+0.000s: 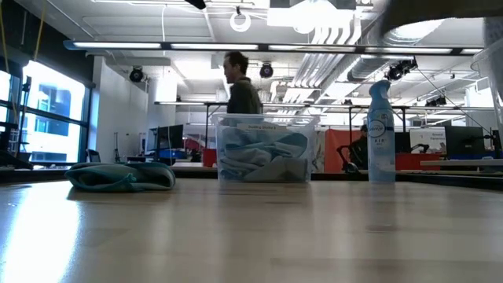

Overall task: Sort microfiber towel by color & place in baskets
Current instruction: Put the gray microfiber towel into the bottom transparent bin

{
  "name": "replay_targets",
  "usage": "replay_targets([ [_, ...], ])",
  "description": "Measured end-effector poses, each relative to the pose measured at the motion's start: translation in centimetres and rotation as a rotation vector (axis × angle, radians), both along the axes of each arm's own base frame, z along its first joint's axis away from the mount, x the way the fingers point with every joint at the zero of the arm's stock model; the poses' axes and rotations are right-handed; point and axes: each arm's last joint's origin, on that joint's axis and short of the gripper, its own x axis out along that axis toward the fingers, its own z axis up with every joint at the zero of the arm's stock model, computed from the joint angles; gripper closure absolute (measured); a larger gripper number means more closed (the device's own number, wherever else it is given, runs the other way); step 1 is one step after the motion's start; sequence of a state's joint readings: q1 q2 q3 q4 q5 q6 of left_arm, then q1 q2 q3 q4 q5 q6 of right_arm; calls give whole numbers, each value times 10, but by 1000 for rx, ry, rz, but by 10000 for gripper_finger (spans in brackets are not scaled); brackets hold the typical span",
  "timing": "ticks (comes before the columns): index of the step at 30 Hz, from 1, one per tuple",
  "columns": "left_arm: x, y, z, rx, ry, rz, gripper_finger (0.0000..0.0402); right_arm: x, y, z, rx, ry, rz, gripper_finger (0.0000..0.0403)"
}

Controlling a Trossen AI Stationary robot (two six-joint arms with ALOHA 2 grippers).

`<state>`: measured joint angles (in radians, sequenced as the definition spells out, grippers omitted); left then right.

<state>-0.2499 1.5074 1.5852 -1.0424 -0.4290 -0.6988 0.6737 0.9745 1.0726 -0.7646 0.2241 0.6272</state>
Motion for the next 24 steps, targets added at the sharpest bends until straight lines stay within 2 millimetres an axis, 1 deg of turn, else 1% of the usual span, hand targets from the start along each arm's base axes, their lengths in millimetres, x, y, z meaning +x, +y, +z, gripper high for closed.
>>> replay_targets([
  [8,-1,-4,0,-45,-20,42,285,-31,20,-5,84,220,137,402],
  [12,-1,-4,0,-47,-21,45,285,-48,29,-15,129,462,180,402],
  [15,-1,-4,0,-50,-23,49,285,-62,29,-22,102,621,140,402],
  [17,-1,-4,0,-50,-23,50,285,-66,29,-24,76,650,106,402],
  [21,-1,-4,0,-48,-25,53,285,-68,30,-30,83,685,73,402],
  [24,-1,-4,0,-47,-25,53,285,-71,30,-34,79,729,75,403],
])
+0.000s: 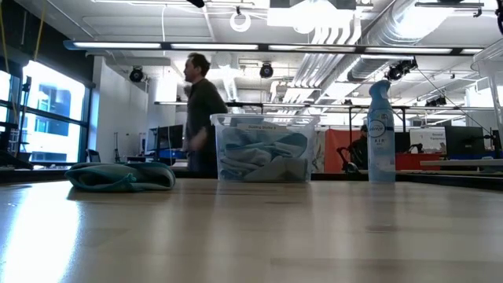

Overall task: Sort microfiber towel by color & place in baskets
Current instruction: Put the gray microfiber towel into the bottom transparent bin

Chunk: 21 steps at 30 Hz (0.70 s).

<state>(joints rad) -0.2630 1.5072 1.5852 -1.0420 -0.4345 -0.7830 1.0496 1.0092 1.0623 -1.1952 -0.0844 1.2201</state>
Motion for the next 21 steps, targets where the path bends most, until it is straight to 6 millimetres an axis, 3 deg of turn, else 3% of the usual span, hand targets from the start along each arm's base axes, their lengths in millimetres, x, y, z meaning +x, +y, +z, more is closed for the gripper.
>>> replay_targets([
  [4,0,0,0,0,1,0,285,-1,2,0,-6,-48,18,403],
  [11,0,0,0,-2,-1,1,285,13,14,3,-57,-342,105,403],
  [21,0,0,0,-12,-5,13,285,36,54,-43,-327,-283,299,403],
])
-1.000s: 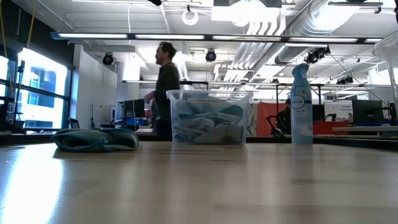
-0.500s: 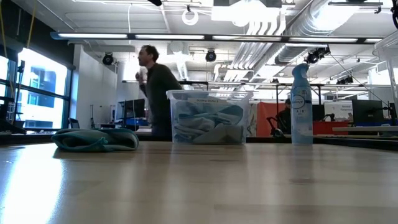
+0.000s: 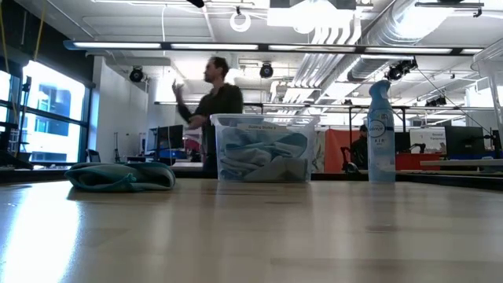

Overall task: Sort microfiber towel by color & place in baskets
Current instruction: Put the gray microfiber towel into the bottom transparent bin

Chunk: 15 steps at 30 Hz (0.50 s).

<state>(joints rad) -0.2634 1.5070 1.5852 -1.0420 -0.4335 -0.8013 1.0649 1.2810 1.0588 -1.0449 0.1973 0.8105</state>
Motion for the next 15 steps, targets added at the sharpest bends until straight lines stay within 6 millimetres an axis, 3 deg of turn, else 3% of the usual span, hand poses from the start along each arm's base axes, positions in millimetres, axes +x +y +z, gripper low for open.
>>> replay_targets([
  [5,0,0,0,0,0,0,285,8,14,-15,-54,0,52,403],
  [10,0,-1,0,-15,4,-12,285,10,18,-21,-28,12,22,403],
  [15,0,-1,0,-29,12,-34,285,9,18,-43,26,62,-41,403],
])
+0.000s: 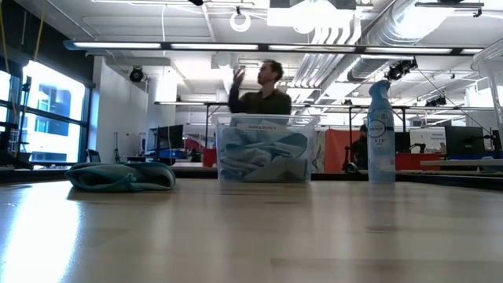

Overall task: Sort microfiber towel by color & place in baskets
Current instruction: Put the gray microfiber towel into the bottom transparent bin

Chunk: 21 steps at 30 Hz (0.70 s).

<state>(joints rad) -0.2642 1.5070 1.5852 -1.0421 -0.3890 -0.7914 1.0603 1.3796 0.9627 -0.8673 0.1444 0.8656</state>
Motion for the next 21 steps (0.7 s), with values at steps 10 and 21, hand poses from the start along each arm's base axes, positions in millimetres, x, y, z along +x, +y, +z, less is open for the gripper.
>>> replay_targets([
  [10,0,0,0,13,11,-37,285,-3,-6,-20,-7,22,-76,400],
  [21,0,0,0,30,16,-52,285,-1,-2,9,-15,27,-78,304],
])
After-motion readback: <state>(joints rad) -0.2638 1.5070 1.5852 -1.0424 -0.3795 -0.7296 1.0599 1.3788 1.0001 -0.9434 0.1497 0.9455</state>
